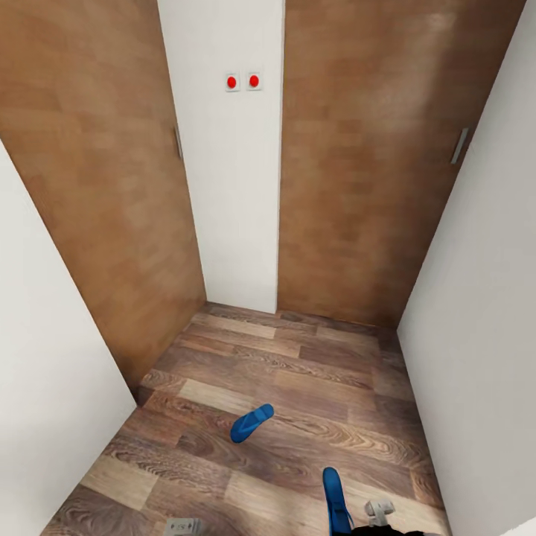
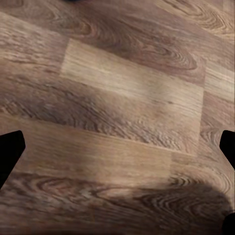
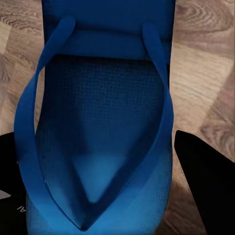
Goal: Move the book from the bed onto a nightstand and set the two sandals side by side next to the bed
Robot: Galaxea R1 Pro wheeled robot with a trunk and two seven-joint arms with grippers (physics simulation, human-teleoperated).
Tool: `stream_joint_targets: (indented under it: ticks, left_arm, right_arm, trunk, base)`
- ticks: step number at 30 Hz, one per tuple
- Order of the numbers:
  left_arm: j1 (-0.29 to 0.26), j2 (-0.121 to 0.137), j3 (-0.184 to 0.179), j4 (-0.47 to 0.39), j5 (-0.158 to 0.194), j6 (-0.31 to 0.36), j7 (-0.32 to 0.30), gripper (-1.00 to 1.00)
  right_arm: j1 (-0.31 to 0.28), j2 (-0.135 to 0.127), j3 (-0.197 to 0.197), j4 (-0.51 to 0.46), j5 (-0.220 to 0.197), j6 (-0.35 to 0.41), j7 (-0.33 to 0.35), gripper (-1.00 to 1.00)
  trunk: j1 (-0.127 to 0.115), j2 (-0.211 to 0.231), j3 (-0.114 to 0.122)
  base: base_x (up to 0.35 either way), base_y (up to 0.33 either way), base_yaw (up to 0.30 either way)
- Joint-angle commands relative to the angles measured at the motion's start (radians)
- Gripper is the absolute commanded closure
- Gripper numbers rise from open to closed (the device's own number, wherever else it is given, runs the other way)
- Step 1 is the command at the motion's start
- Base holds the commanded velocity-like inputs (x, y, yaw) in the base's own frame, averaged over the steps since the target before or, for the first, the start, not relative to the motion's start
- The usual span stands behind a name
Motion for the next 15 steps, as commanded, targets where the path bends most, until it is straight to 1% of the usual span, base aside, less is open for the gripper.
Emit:
stream_joint_targets:
  ticks: [1,15]
  left_arm:
    - [-0.001,0.001,-0.007,0.000,0.010,-0.004,0.000,-1.00]
    - [-0.001,0.001,-0.007,0.000,0.010,-0.004,0.000,-1.00]
  right_arm:
    - [0.000,0.000,-0.002,-0.002,-0.005,0.010,0.005,1.00]
    - [0.000,-0.002,-0.002,-0.002,-0.005,0.010,0.005,1.00]
  trunk:
    - [0.000,0.000,-0.001]
    - [0.000,0.000,-0.001]
  base:
    - [0.319,0.093,0.000]
    - [0.295,0.141,0.000]
